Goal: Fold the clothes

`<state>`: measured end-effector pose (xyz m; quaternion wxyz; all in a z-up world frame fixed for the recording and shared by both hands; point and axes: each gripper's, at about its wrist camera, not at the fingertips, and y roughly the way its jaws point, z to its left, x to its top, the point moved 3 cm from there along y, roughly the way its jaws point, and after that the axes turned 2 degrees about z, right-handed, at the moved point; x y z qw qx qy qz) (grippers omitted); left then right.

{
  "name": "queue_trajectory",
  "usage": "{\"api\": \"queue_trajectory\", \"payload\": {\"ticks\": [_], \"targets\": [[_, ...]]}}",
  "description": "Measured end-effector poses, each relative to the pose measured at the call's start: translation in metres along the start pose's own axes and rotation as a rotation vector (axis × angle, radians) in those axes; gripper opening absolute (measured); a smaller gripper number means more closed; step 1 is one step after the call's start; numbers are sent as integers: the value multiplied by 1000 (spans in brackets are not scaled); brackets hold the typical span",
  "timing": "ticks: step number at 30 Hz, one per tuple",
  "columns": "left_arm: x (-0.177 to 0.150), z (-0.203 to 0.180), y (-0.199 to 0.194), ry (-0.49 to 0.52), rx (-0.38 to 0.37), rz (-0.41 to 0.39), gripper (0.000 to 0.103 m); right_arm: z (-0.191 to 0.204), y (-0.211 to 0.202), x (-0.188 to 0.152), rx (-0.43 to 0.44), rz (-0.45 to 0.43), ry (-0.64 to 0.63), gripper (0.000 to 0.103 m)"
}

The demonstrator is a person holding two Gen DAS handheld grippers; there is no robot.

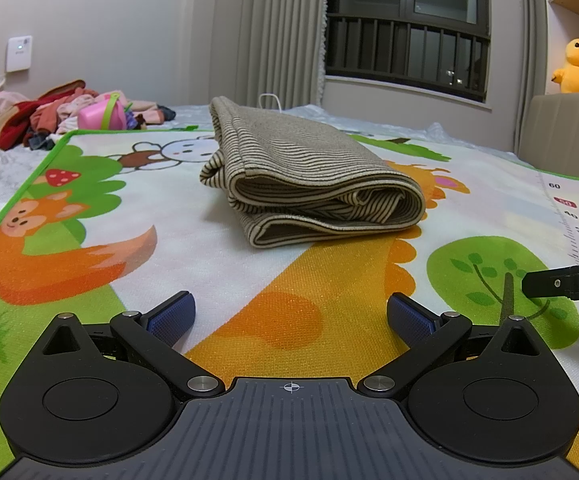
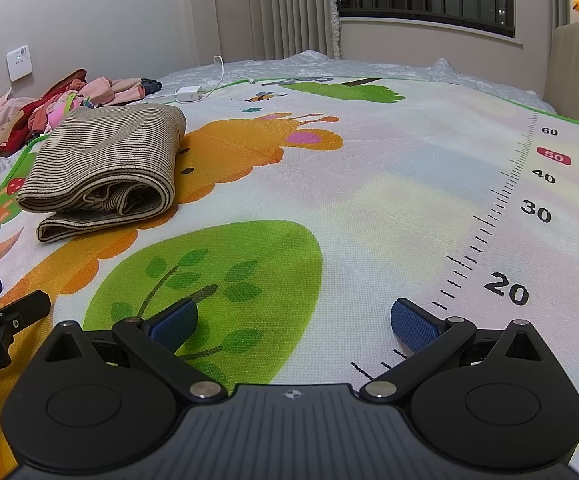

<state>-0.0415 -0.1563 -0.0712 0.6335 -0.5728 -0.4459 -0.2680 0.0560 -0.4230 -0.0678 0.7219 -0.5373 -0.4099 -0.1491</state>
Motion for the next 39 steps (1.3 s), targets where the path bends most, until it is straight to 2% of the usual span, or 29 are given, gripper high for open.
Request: {"api": "queue_trajectory", "payload": {"ticks": [39], "targets": [[-1, 1, -2, -8, 2, 1, 103, 0, -1, 0, 5, 1, 3, 103]]}}
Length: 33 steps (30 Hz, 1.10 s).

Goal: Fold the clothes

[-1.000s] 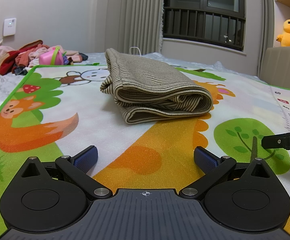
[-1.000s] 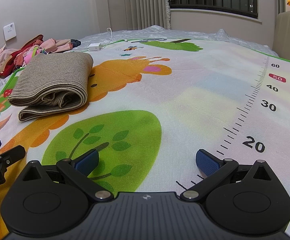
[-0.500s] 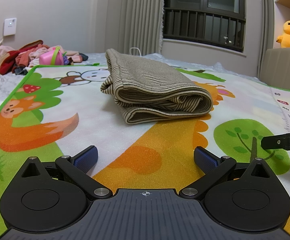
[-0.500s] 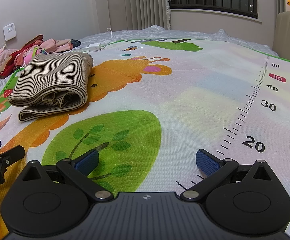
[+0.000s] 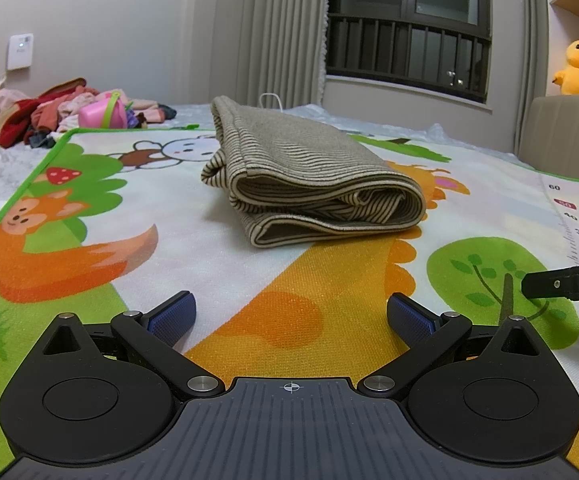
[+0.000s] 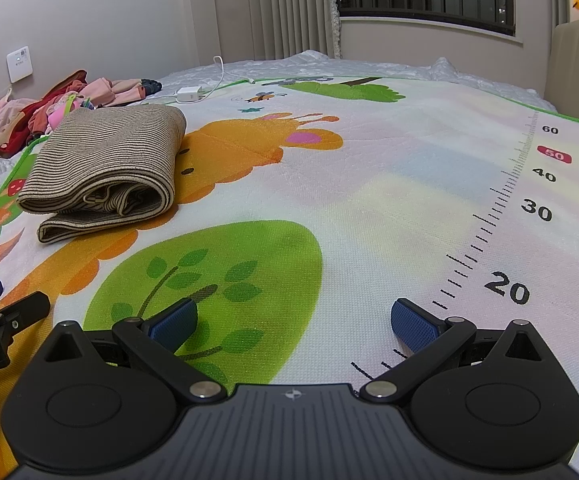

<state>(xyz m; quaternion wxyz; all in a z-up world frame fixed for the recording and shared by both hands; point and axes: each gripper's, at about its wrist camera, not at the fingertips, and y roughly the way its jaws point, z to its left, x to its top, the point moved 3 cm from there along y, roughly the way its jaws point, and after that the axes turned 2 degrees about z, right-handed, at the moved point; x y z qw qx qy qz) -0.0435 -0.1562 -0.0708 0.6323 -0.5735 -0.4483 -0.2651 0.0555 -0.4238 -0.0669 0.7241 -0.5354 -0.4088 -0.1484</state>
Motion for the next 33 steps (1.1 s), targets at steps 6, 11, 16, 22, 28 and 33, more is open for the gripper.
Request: {"api": "queue_trajectory", "payload": {"ticks": [6, 11, 16, 22, 28, 33], "targets": [[-1, -1, -1, -1, 1, -3, 103, -1, 0, 0, 3, 0, 3, 103], [-2, -1, -1, -4, -1, -6, 103, -1, 0, 0, 4, 0, 5, 103], [-2, -2, -2, -6, -2, -6, 103, -1, 0, 0, 5, 0, 4, 103], [-2, -1, -2, -7, -3, -6, 103, -2, 0, 0, 5, 0, 4, 103], [-2, 0, -2, -8, -5, -8, 103, -2, 0, 0, 5, 0, 3, 103], [-2, 0, -2, -7, -5, -9, 103, -2, -1, 0, 5, -1, 3, 103]]}}
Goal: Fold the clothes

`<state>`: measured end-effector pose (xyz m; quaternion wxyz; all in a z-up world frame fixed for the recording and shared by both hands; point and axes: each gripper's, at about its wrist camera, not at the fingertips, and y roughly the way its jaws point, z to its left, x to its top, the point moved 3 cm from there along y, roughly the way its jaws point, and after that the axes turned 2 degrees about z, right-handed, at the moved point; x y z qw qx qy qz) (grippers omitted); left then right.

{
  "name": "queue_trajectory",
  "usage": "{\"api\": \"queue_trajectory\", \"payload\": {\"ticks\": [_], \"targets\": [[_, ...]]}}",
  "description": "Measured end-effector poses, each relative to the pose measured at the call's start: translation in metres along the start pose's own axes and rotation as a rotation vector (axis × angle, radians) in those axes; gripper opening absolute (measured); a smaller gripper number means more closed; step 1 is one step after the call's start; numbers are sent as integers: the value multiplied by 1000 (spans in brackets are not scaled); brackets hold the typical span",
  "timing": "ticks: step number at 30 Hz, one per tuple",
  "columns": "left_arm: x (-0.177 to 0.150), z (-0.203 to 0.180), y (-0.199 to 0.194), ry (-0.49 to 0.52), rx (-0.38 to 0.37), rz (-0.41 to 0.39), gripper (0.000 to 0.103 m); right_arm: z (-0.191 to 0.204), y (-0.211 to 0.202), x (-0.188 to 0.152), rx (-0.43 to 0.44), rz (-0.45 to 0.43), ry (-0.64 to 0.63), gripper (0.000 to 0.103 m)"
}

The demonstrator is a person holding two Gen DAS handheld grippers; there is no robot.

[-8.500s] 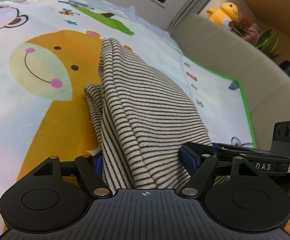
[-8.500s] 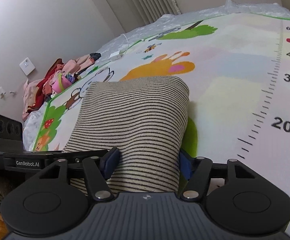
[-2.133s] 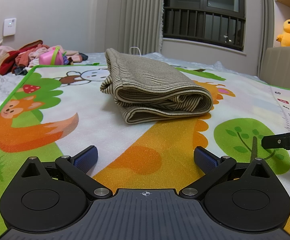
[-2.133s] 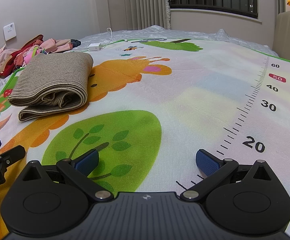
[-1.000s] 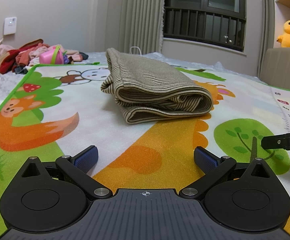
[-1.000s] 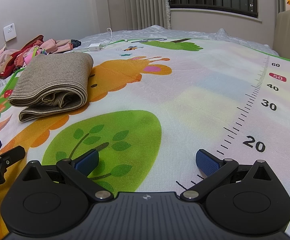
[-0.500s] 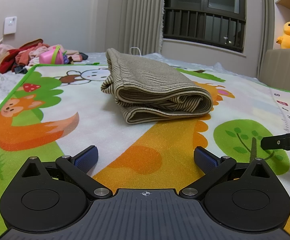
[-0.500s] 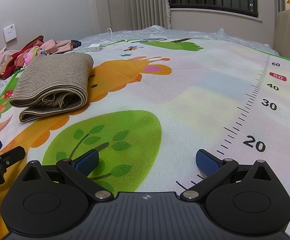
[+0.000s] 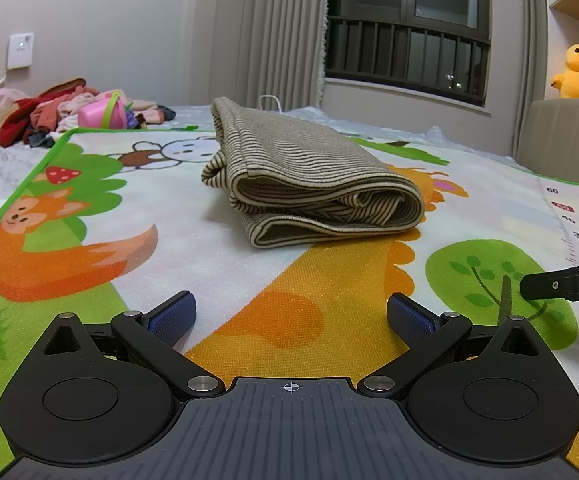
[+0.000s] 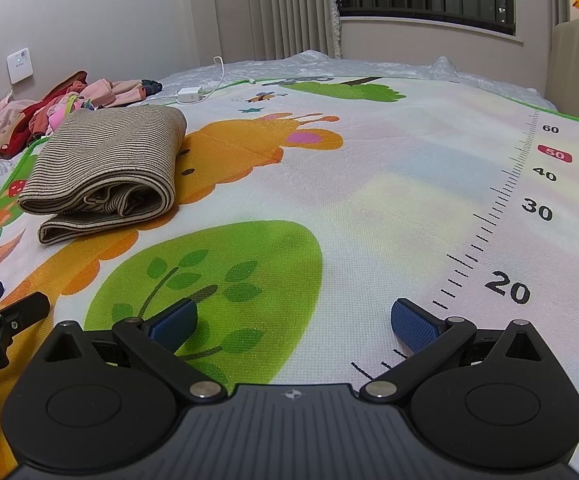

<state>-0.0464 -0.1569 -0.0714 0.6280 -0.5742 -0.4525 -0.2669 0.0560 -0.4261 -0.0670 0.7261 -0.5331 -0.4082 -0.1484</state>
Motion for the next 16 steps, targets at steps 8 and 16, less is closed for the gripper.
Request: {"api": "queue_trajectory", "payload": {"ticks": [8, 16], "targets": [[1, -1, 0, 2, -1, 7, 103, 0, 0, 0, -2, 2, -1, 103], [10, 2, 3, 13, -23, 59, 103, -2, -6, 4, -64, 36, 11, 103]]}}
